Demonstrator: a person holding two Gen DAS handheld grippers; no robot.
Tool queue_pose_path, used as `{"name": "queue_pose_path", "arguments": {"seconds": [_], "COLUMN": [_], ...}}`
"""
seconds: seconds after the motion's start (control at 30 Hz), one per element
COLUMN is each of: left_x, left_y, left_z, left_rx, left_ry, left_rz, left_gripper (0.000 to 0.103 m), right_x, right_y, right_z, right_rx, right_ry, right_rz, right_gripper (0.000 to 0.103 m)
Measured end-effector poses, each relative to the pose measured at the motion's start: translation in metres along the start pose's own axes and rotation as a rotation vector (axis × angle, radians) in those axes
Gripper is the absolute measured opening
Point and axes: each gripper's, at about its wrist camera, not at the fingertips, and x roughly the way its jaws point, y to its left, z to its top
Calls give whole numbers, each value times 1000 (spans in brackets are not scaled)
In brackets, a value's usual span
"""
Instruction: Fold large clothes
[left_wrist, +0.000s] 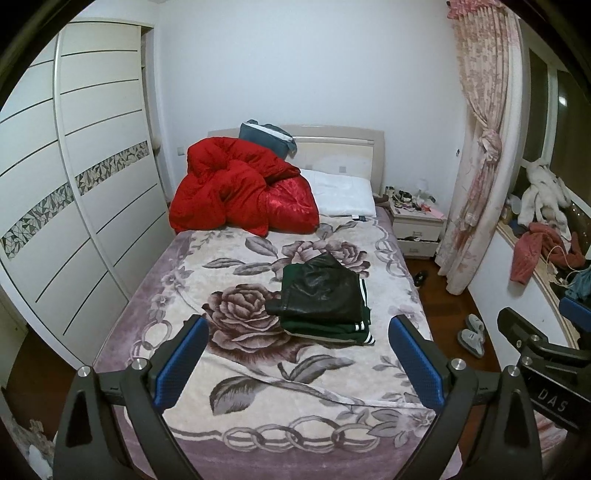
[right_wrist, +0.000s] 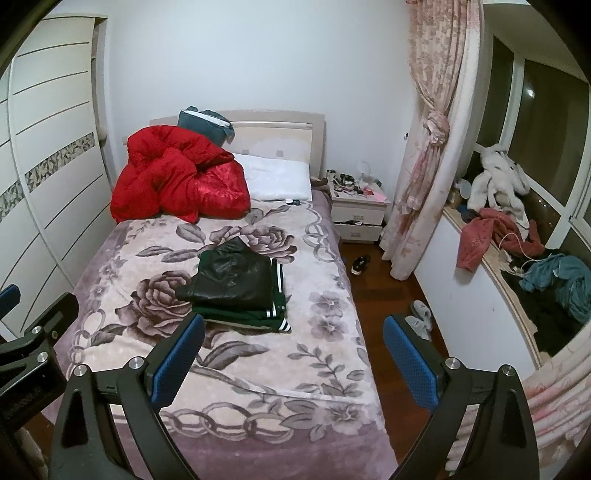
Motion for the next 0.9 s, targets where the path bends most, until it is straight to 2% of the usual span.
{"name": "queue_pose_path", "arguments": {"seconds": [0.9], "left_x": [-1], "left_y": [0], "left_z": [1], "left_rx": [-2], "left_ry": [-3], "left_rz": [1], "left_gripper": [100], "right_x": [3], "right_y": [6], "right_z": [1], "right_rx": [7], "right_ry": [-3], "right_rz": [3], "right_gripper": [99]}}
